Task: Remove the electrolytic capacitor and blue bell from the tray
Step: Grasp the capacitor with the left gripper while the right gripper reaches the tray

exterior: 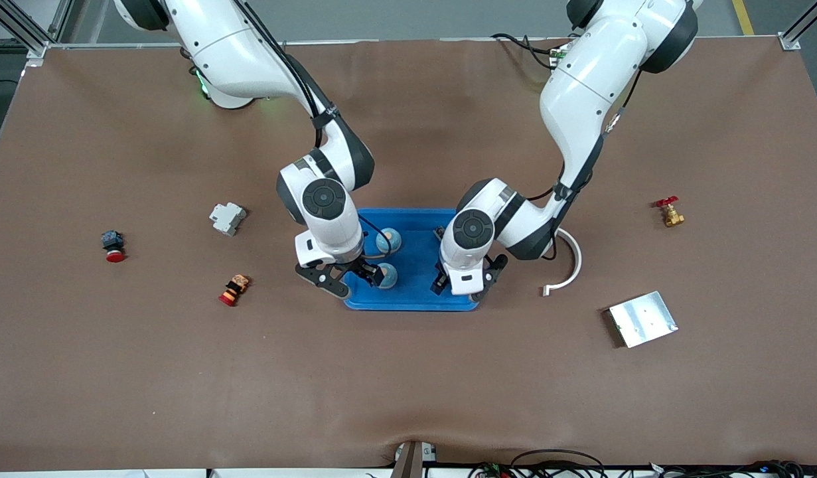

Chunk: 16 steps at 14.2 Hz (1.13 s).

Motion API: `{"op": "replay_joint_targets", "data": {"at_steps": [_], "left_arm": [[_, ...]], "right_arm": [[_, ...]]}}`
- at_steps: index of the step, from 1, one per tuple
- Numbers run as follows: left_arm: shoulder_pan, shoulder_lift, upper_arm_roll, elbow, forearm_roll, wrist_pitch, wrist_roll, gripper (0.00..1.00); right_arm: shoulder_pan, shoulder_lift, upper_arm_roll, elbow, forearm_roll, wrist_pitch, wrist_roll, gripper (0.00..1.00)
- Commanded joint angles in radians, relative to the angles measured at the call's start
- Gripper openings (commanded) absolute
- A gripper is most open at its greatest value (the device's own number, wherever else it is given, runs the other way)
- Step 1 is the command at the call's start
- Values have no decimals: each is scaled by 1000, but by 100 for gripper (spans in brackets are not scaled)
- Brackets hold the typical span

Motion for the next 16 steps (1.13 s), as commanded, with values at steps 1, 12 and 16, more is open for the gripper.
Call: {"op": "replay_joint_targets", "data": {"at_steps": [1, 12, 16], "left_arm": [[-15, -14, 6, -5, 15, -12, -23, 100], [-13, -32, 2, 2, 18, -12, -25, 0], [-10, -68, 8, 6, 29, -96, -23, 0]], "right_arm": [[23, 52, -8, 28, -5, 62, 44, 100], [65, 129, -8, 68, -11, 92, 142, 100], [68, 156, -8, 69, -7, 138, 145, 100]]}}
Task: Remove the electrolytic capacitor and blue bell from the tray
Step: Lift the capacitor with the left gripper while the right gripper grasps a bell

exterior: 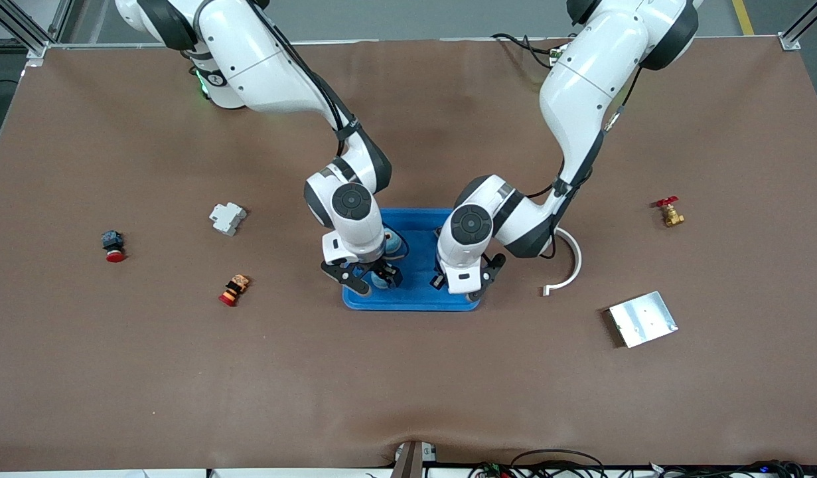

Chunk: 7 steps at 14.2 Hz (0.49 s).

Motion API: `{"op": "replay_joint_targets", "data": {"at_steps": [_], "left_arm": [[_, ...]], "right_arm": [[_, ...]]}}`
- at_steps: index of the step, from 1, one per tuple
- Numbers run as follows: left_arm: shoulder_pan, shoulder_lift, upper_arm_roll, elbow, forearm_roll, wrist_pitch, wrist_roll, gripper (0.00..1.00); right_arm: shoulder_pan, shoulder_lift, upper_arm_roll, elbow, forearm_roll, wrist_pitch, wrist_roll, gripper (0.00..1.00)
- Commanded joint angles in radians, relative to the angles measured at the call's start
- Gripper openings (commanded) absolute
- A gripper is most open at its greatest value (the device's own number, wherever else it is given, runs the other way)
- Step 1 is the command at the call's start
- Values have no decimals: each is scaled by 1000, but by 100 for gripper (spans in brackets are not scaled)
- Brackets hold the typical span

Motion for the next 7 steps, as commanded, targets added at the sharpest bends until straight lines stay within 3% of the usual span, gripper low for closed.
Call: {"op": "replay_joint_targets", "data": {"at_steps": [1, 6, 7], "left_arm": [[-1, -47, 6, -8, 28, -80, -23, 0], [29, -139, 0, -18, 30, -216, 79, 0], [38, -170, -1, -38, 27, -257, 153, 0]], "right_arm": [[12, 34, -9, 30, -7, 22, 24, 100], [17, 34, -9, 30, -10, 21, 24, 100], [19, 35, -9, 30, -11, 21, 22, 94]]}}
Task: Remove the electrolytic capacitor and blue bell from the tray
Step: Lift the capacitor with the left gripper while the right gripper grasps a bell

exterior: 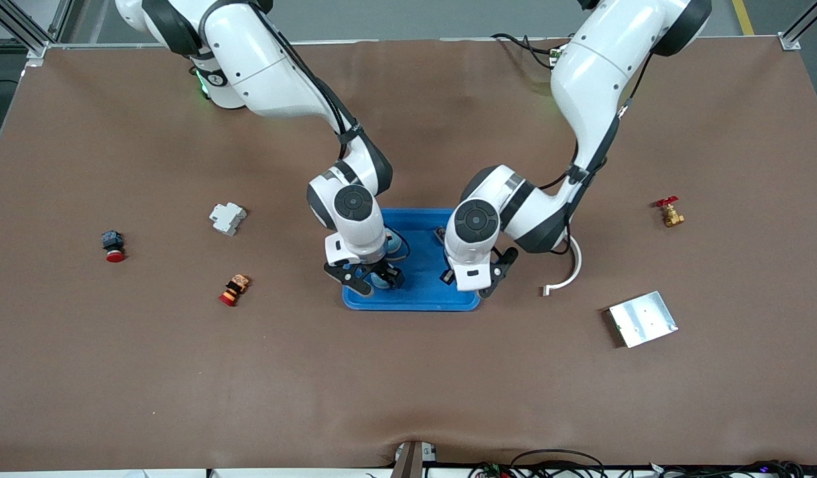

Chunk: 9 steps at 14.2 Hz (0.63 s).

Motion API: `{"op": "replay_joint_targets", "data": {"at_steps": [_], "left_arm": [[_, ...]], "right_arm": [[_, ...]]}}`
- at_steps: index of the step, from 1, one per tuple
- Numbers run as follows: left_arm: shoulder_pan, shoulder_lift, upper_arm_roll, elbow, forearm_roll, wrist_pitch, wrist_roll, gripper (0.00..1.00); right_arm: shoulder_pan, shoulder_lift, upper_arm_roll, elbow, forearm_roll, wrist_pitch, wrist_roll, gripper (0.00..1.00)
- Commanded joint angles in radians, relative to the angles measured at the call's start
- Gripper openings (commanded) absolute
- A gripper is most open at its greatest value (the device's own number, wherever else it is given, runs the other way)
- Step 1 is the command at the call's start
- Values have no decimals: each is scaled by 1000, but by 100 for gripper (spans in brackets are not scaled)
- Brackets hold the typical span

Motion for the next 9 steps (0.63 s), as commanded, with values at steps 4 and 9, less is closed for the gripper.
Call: {"op": "replay_joint_targets", "data": {"at_steps": [4, 9], "left_arm": [[84, -225, -7, -232, 24, -83, 331, 0], [185, -416, -7, -495, 24, -8, 645, 0]], "right_arm": [[18, 15, -9, 33, -10, -5, 19, 0], [8, -16, -12, 76, -5, -99, 7, 0]]}}
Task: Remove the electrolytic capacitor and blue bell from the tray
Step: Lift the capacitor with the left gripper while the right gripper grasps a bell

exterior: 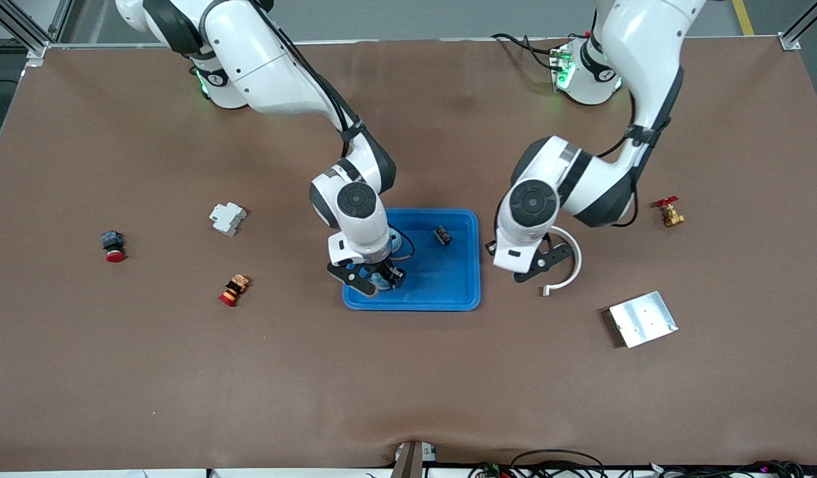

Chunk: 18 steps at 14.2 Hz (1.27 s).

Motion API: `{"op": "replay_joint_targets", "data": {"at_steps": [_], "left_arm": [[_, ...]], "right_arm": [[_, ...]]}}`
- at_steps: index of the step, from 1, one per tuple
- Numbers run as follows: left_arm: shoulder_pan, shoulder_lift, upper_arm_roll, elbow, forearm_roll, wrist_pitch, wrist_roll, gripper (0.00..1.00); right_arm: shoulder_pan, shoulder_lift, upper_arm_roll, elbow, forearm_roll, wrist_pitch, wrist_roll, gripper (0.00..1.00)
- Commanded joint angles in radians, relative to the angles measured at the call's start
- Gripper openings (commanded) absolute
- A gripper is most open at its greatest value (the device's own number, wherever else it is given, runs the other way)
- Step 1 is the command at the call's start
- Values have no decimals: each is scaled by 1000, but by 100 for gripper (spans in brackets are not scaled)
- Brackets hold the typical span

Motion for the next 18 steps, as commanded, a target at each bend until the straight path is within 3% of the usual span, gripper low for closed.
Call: {"op": "replay_joint_targets", "data": {"at_steps": [1, 4, 10, 12, 18], "left_arm": [[75, -165, -7, -192, 23, 52, 194, 0], [152, -236, -7, -283, 23, 70, 409, 0], [353, -276, -7, -452, 57, 314, 794, 0], [402, -256, -7, -459, 57, 339, 890, 0], [422, -129, -6, -452, 57, 527, 898, 0]], "right_arm": [[-6, -22, -11, 46, -9, -113, -4, 0], [-54, -86, -11, 57, -2, -211, -103, 0], [-160, -246, -11, 6, 3, -374, -301, 0], [-195, -309, -11, -64, 3, -368, -373, 0], [-316, -525, -11, -320, 3, -348, -597, 0]]}}
